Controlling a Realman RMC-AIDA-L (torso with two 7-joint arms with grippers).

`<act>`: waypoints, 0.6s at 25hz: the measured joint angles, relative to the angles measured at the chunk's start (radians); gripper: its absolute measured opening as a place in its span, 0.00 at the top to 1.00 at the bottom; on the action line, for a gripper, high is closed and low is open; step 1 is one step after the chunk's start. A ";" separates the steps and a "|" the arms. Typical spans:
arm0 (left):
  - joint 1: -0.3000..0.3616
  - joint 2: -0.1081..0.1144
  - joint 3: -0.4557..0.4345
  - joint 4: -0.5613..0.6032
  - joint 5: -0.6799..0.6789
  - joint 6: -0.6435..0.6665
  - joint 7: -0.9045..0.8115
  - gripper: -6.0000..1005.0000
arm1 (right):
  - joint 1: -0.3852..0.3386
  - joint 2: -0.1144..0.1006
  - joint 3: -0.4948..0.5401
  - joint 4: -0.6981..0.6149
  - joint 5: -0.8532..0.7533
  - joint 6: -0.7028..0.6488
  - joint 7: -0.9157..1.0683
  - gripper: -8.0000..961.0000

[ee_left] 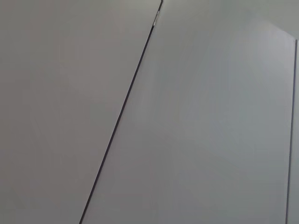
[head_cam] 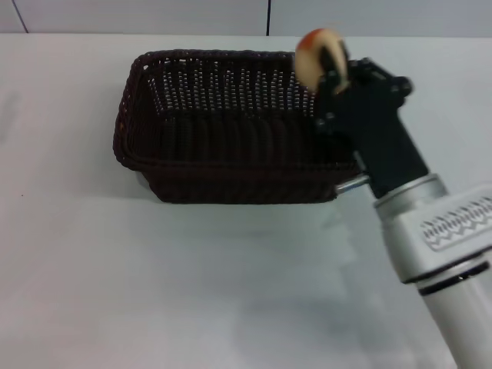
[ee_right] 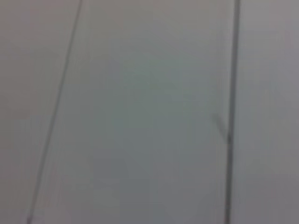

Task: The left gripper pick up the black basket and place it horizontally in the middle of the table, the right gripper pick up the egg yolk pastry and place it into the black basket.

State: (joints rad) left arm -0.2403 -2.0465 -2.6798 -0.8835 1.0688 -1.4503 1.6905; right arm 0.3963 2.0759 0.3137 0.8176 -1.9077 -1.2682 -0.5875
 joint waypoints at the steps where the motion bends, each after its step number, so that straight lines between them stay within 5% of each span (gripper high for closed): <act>1: 0.000 0.000 0.000 0.000 -0.001 0.000 0.000 0.55 | 0.007 0.000 0.003 0.003 0.000 0.025 0.002 0.91; 8: 0.000 -0.001 0.000 0.000 -0.004 -0.001 0.000 0.55 | 0.012 -0.003 0.032 0.036 -0.001 0.106 0.012 0.89; 11: 0.000 -0.001 0.000 0.000 -0.006 -0.001 0.000 0.55 | 0.004 -0.004 0.034 0.040 -0.001 0.103 0.005 0.66; 15: -0.001 -0.002 0.000 0.003 -0.006 -0.001 0.000 0.55 | -0.030 -0.002 0.060 0.051 -0.001 0.069 -0.024 0.59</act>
State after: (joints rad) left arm -0.2409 -2.0489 -2.6797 -0.8801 1.0628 -1.4512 1.6904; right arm 0.3659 2.0741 0.3736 0.8681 -1.9084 -1.1991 -0.6111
